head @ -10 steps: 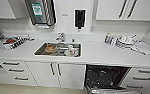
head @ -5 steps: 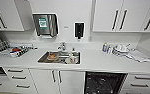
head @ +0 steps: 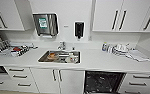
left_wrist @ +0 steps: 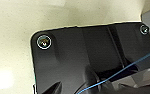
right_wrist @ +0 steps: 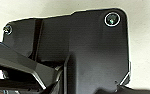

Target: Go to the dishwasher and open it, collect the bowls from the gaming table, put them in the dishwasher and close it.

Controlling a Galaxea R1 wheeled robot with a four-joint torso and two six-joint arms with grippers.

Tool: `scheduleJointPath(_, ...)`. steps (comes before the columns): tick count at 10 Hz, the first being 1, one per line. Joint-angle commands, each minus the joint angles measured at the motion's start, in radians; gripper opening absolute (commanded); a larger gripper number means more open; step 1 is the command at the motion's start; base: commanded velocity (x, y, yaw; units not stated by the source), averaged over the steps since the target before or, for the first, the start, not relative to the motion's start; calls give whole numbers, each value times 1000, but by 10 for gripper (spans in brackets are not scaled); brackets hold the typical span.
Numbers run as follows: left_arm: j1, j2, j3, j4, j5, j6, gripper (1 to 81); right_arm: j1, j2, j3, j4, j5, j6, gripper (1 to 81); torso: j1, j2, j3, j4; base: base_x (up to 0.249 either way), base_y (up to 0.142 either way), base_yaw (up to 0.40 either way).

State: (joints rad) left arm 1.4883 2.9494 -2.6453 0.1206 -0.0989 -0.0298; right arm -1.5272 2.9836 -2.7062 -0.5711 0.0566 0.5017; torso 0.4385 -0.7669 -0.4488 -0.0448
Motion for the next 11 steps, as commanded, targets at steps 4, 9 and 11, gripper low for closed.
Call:
scheduleJointPath(4, -35, -1, -1, 13, 54, 1, 811, 20, 5, -33, -7, -47, 0, 811, -136, 210, 92, 0, 0, 0, 0)
scheduleJointPath(9, -35, -2, -2, 11, 54, 2, 811, 20, 7, -32, -9, -47, -2, 811, -231, 358, 208, 0, 0, 0, 0)
scheduleJointPath(11, -35, -2, -2, 11, 54, 2, 811, 23, 7, -32, -7, -47, 0, 811, -276, 426, 178, 0, 0, 0, 0)
